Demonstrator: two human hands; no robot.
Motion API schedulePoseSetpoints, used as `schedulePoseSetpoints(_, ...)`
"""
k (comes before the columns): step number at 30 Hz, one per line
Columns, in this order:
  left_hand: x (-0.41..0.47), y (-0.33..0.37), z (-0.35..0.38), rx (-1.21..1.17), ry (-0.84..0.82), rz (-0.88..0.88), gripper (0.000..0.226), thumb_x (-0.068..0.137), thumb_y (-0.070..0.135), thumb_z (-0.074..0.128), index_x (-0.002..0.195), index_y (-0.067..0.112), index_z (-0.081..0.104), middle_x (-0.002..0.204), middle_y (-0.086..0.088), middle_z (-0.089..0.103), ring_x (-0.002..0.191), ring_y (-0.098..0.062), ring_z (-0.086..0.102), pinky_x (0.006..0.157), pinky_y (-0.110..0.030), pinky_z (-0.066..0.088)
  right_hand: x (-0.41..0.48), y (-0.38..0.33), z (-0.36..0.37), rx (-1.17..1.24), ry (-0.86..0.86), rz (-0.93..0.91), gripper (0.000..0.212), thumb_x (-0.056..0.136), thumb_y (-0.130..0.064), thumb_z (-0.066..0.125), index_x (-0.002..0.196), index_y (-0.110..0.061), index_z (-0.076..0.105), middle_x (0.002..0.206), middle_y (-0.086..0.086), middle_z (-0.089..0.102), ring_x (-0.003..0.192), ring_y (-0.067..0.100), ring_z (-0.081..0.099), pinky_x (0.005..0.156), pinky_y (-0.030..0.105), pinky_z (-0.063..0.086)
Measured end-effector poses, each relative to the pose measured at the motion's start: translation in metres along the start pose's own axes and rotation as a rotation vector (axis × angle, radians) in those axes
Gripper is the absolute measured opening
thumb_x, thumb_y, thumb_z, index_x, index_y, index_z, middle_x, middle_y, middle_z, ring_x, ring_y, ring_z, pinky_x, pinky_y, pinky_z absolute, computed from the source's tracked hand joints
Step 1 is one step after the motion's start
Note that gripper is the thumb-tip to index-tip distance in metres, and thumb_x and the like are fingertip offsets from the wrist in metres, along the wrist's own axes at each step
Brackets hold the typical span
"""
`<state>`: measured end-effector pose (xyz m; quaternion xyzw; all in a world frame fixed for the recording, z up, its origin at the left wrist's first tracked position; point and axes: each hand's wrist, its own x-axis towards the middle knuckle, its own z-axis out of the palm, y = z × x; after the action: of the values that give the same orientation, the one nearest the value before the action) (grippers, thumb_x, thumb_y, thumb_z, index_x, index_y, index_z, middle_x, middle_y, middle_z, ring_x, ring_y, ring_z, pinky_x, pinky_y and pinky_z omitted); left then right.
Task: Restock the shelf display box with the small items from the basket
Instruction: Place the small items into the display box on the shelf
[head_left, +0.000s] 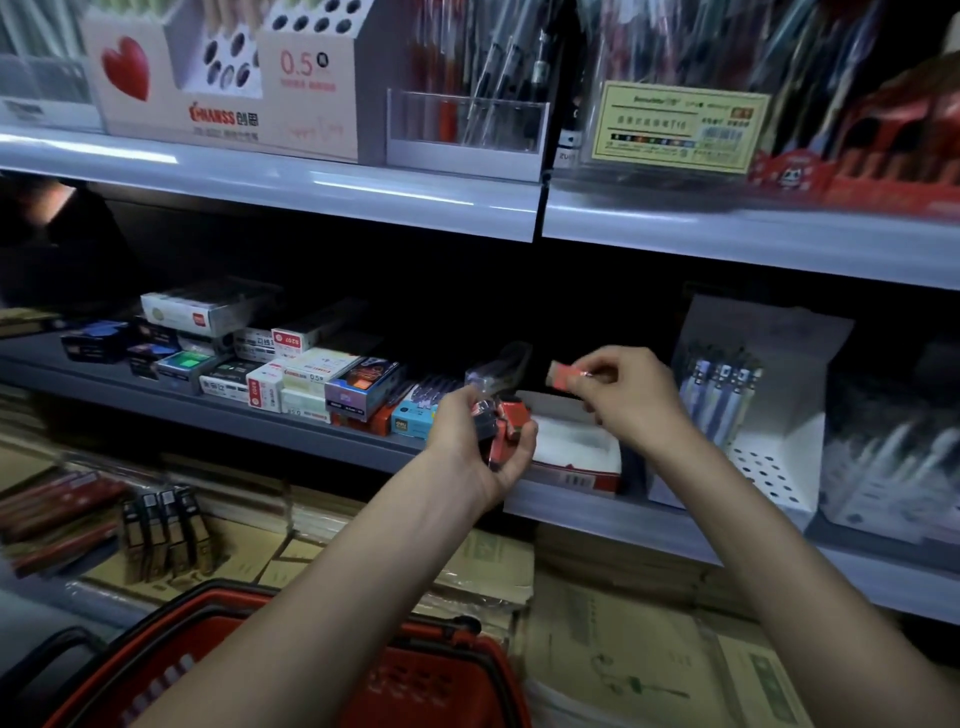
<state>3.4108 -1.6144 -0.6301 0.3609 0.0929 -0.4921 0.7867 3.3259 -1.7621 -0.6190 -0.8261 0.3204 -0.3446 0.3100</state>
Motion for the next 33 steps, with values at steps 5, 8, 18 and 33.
schedulePoseSetpoints(5,0.005,0.009,-0.017,-0.002,0.042,-0.031,0.027,0.088,0.021,0.07,0.107,0.003,0.063,0.096,-0.02,0.063,0.059,-0.03,0.066,0.043,-0.03,0.056,0.033,0.027,0.043,-0.373,-0.071,0.185,0.005,0.087,-0.014,0.072,0.089,-0.011,0.069,0.092,0.01,0.071,0.074,0.023,0.065,0.058,0.026,0.047)
schedulePoseSetpoints(8,0.006,0.014,-0.022,-0.011,0.036,-0.03,0.028,0.086,0.019,0.069,0.108,0.003,0.063,0.098,-0.019,0.063,0.066,-0.03,0.066,0.042,-0.03,0.055,0.038,0.025,0.057,-0.467,-0.083,0.183,0.01,0.09,-0.015,0.068,0.098,-0.01,0.071,0.099,0.013,0.072,0.086,0.029,0.069,0.066,0.029,0.052)
schedulePoseSetpoints(18,-0.006,0.013,-0.014,-0.011,-0.014,-0.01,0.034,0.099,0.033,0.05,0.092,0.002,0.062,0.057,-0.011,0.065,0.061,-0.025,0.063,0.039,-0.029,0.055,-0.025,-0.053,0.01,0.178,-0.45,-0.075,0.016,0.094,-0.026,0.072,0.102,-0.014,0.079,0.067,-0.008,0.066,0.055,0.005,0.049,0.046,0.016,0.036)
schedulePoseSetpoints(33,-0.007,0.005,-0.028,0.071,-0.006,-0.05,0.044,0.099,0.038,0.054,0.092,-0.002,0.07,0.085,-0.021,0.063,0.065,-0.028,0.066,0.037,-0.028,0.054,-0.002,-0.007,0.002,-0.195,0.004,-0.039,0.002,0.086,-0.014,0.077,0.085,-0.014,0.079,0.079,-0.002,0.075,0.074,0.015,0.072,0.074,0.03,0.056)
